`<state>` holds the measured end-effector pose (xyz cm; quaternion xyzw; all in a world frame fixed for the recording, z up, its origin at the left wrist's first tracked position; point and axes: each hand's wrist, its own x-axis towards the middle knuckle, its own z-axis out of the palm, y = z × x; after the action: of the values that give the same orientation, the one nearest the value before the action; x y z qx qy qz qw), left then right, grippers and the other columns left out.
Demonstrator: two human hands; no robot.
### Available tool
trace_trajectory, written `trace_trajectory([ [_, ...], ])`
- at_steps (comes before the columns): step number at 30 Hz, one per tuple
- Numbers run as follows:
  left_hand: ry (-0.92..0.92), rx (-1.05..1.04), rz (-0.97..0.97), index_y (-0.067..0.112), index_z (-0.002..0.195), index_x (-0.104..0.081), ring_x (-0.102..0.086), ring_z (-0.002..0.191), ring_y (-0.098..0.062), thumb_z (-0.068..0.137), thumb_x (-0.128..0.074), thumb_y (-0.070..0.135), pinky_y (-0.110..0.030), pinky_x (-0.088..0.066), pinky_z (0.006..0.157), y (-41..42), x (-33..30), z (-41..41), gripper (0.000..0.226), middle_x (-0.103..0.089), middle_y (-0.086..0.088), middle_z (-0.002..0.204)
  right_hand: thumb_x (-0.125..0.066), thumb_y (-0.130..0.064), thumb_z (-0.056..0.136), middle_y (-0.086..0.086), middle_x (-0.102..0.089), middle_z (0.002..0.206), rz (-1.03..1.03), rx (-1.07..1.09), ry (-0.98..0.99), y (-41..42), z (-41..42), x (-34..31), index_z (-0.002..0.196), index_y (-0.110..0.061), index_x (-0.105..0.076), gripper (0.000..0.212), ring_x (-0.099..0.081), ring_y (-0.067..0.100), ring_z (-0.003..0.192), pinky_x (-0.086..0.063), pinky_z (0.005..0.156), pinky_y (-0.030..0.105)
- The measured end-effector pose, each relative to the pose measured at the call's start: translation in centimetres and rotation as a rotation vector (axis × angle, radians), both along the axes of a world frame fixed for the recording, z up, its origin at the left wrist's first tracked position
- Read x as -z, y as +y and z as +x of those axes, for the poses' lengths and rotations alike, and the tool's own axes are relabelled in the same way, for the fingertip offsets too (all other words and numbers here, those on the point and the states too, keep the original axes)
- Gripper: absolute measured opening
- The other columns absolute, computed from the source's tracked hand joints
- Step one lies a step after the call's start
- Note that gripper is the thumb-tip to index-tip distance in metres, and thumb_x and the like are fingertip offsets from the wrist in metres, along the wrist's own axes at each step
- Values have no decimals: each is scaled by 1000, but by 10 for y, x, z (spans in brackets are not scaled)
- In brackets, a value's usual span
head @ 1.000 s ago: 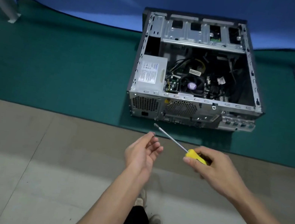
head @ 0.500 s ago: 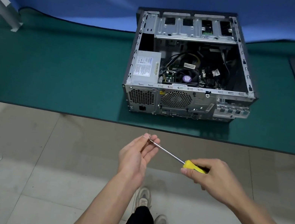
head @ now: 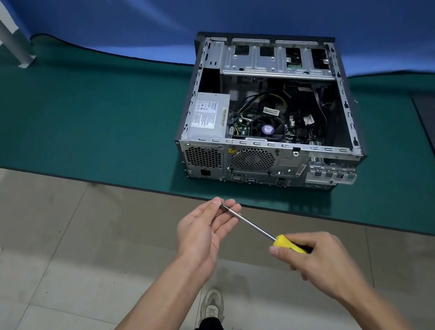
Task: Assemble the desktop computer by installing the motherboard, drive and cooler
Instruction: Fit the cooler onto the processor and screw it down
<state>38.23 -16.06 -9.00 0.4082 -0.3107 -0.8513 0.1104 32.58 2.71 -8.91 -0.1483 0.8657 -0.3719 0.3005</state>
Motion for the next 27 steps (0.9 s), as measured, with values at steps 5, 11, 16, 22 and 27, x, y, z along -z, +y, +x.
trace_trajectory([
  [5, 20, 9, -5, -1, 89, -61, -72, 75, -25, 92, -54, 4, -28, -57, 59, 0, -1, -5, 9, -72, -15, 79, -67, -63, 66, 4, -62, 61, -35, 31, -65, -1, -6, -6, 80, -35, -72, 32, -44, 12, 47, -40, 55, 28],
  [11, 10, -7, 44, -1, 89, -62, -72, 73, -23, 94, -52, 7, -29, -58, 61, 1, 2, -13, 14, -72, -14, 77, -67, -56, 75, -2, -63, 54, -18, 34, -122, -10, -9, -9, 65, -37, -70, 21, -48, 12, 40, -40, 50, 24],
  [16, 8, 46, 156, 1, 88, -62, -71, 68, -18, 94, -51, 8, -28, -58, 59, -14, 2, -33, 14, -71, -9, 72, -61, -50, 83, -2, -66, 58, 60, 38, -96, -29, -9, -13, 68, -20, -64, 34, -54, 9, 41, -39, 44, 19],
  [22, -19, 78, 203, 1, 85, -61, -69, 59, -15, 96, -50, 11, -27, -58, 58, -36, 4, -65, 18, -68, -7, 65, -62, -33, 85, -2, -68, 66, 19, 198, -112, -62, -2, -11, 78, -22, -52, 16, -59, 13, 43, -37, 42, 20],
  [27, -34, 94, 231, -2, 85, -60, -68, 56, -16, 95, -52, 12, -27, -56, 51, -50, 8, -83, 18, -68, -10, 62, -62, -34, 87, 2, -66, 75, -22, 305, -74, -90, 3, -7, 80, -21, -57, 16, -66, 24, 62, -54, 59, 38],
])
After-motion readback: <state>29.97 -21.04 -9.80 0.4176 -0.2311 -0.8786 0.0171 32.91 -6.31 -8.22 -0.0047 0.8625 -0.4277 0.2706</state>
